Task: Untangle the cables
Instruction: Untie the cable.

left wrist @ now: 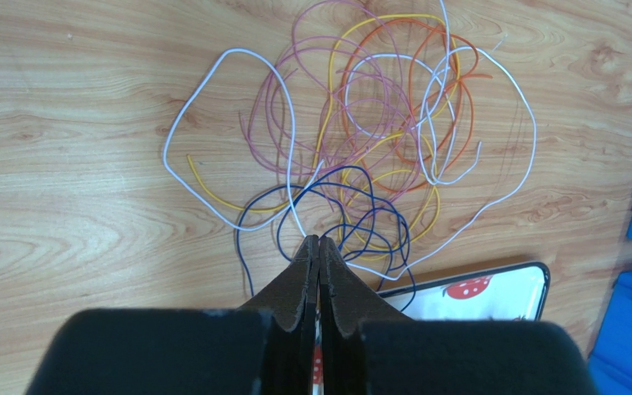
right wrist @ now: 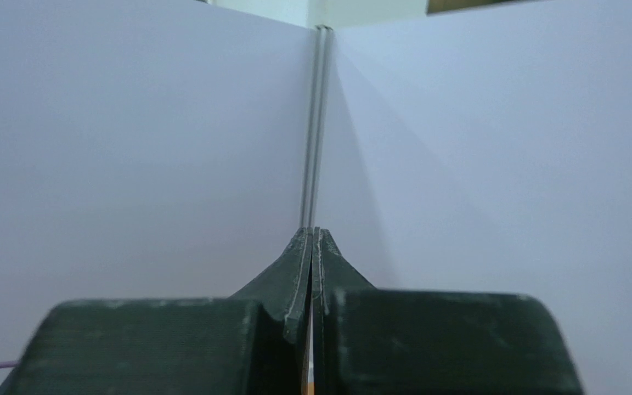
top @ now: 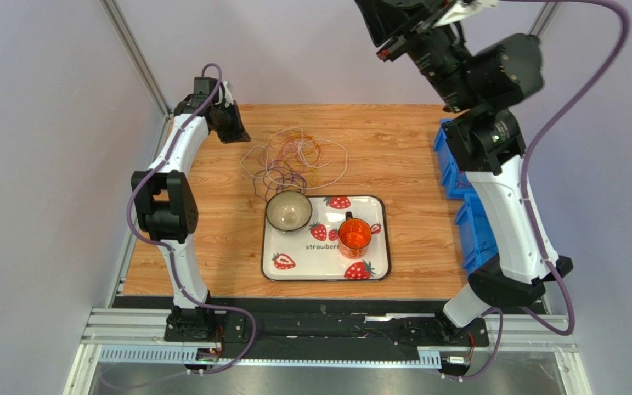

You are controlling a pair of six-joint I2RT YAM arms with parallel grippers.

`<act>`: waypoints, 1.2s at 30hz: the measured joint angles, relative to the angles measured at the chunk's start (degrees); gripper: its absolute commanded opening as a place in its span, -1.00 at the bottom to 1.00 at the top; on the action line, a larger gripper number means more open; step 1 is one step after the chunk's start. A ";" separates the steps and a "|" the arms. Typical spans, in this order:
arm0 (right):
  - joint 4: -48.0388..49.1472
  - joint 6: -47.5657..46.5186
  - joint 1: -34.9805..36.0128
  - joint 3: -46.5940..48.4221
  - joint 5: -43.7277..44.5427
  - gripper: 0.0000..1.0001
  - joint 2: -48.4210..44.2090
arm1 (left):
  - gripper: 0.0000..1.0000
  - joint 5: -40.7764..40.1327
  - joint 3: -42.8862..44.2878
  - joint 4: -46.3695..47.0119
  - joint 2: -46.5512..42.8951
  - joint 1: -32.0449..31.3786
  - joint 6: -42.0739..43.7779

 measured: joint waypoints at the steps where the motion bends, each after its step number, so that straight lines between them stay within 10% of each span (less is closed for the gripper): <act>1: -0.76 -0.15 0.00 -1.40 2.23 -0.87 -0.04 | -0.88 -0.24 0.00 -0.02 0.00 -0.02 0.07; 10: -21.81 9.68 -5.60 -9.75 17.86 -0.15 14.12 | -0.13 -0.98 -0.02 -0.66 -0.02 -0.37 0.83; 16: -34.45 16.96 -10.49 -13.64 19.56 0.14 22.23 | -0.09 -1.36 -1.31 -0.85 -2.45 -0.76 1.03; 36: -40.52 20.50 -12.39 -8.00 16.63 0.16 43.87 | -0.08 -1.81 -1.33 -0.81 -7.10 -1.03 1.05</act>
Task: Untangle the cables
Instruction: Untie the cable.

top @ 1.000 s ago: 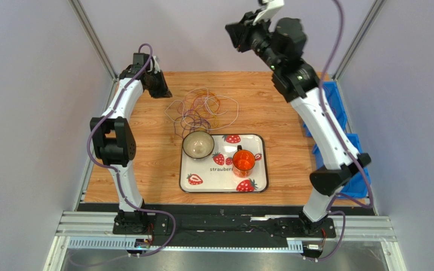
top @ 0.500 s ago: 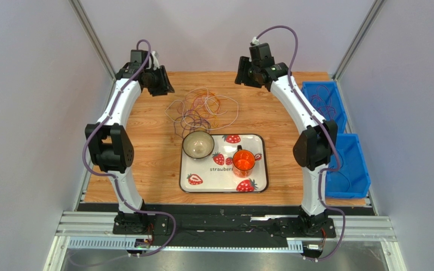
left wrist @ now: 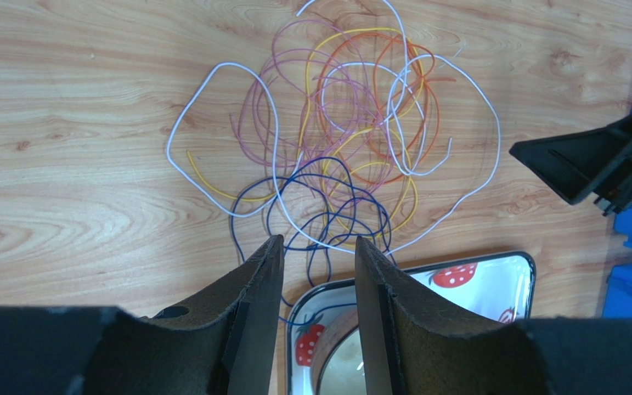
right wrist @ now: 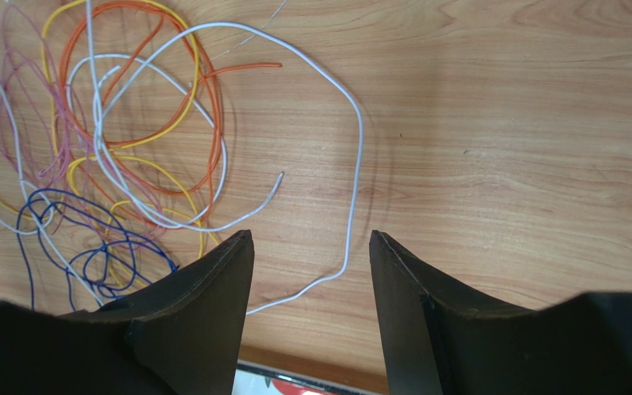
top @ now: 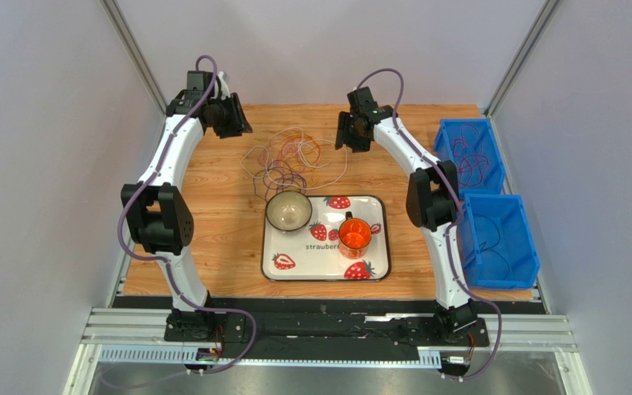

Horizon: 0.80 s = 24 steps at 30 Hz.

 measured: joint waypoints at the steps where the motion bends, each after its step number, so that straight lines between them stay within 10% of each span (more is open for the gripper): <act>1: -0.07 -0.02 -0.07 0.31 -0.11 0.16 0.79 | -0.09 0.00 0.00 0.00 -0.09 0.00 0.02; 18: 0.28 0.37 -0.42 2.91 -0.74 -0.17 6.56 | -0.10 0.00 0.00 -0.02 -0.20 0.00 0.00; 24: 0.26 0.70 -0.42 2.89 -1.62 -0.56 7.61 | -0.11 0.00 0.00 -0.02 -0.20 0.00 0.00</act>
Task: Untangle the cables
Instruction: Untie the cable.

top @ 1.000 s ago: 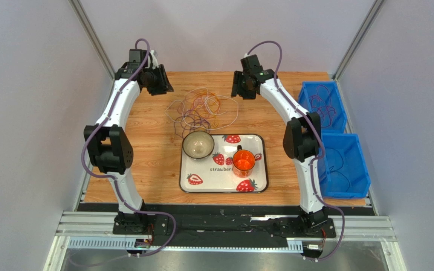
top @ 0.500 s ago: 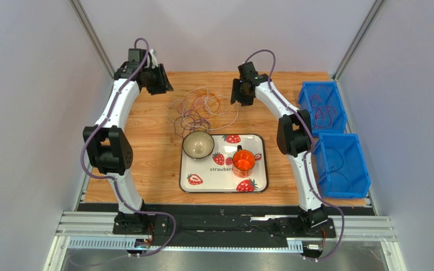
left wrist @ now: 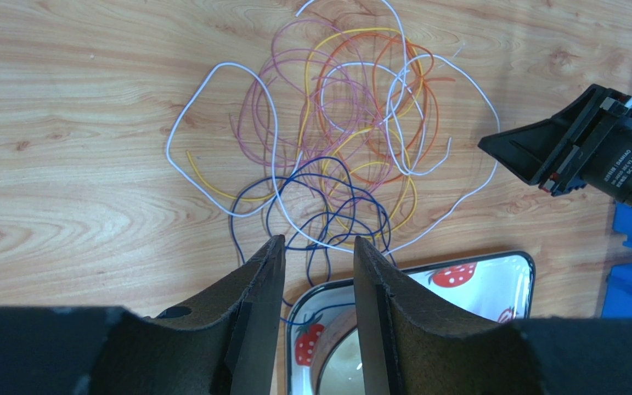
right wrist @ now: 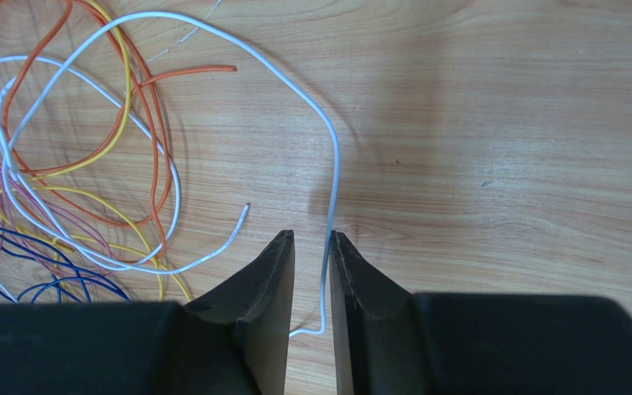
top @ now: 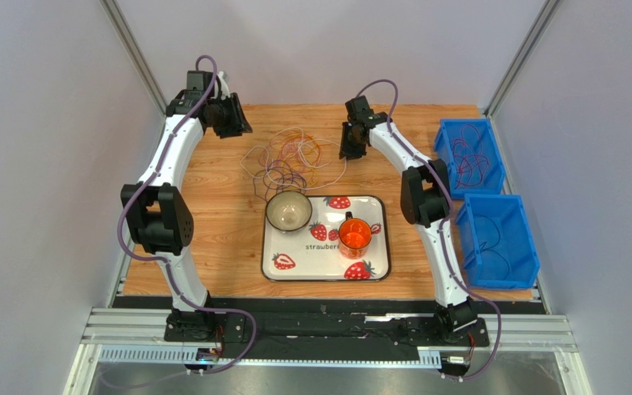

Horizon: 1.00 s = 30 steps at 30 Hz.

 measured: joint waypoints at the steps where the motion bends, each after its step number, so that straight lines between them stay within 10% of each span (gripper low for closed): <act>1: 0.00 0.07 0.00 0.00 -0.15 -0.62 0.00 | -0.11 0.00 0.00 0.00 0.00 0.00 0.00; 5: 0.33 0.13 0.00 0.00 -0.59 -0.98 0.00 | -0.12 0.02 0.00 0.00 0.00 0.00 0.00; 17: 3.06 -0.85 0.00 -4.13 -5.33 -1.00 -3.41 | -0.11 0.07 -0.72 0.50 -0.31 -0.09 0.00; 30: 13.57 -5.16 0.83 -3.06 -11.37 -1.00 -33.73 | 0.18 3.15 -3.52 5.33 -8.57 -5.66 0.35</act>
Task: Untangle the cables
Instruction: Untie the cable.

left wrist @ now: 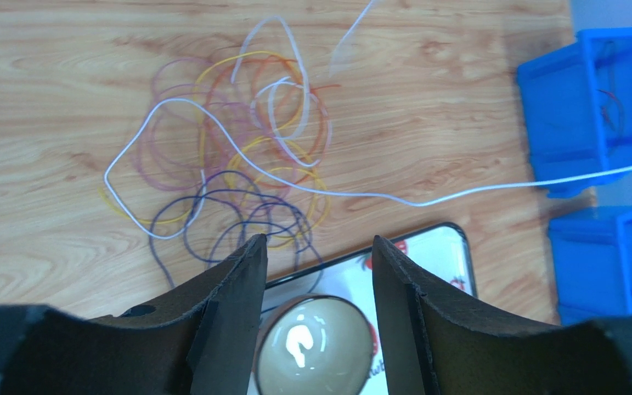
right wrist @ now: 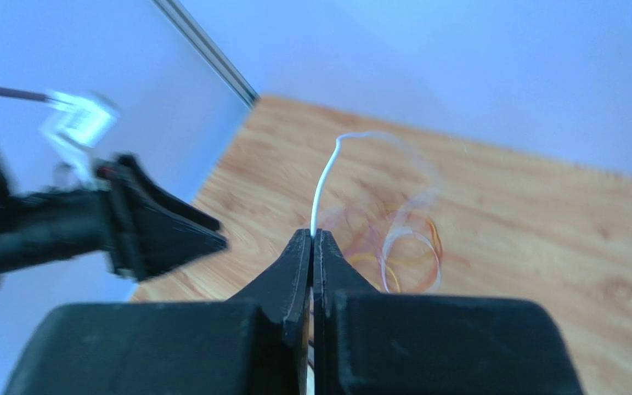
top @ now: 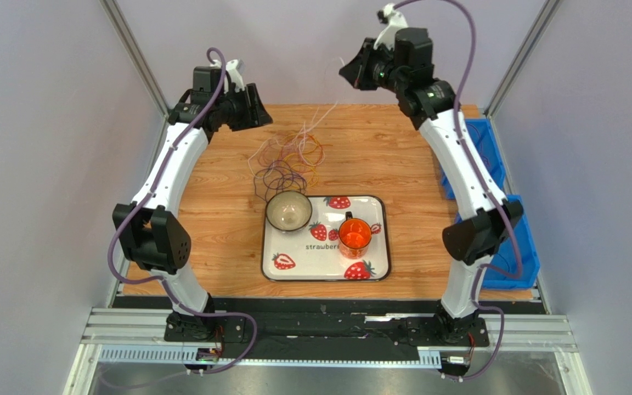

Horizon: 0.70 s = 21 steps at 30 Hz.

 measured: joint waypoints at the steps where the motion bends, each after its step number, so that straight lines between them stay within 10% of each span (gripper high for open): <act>1: 0.66 -0.20 0.20 0.83 -0.17 -1.00 -1.49 | 0.19 0.46 0.00 0.24 -0.61 -0.55 -0.17; 21: 5.44 -0.74 0.83 8.59 -0.26 -1.00 -7.74 | 0.42 6.14 -15.32 12.50 -5.40 -8.44 -16.90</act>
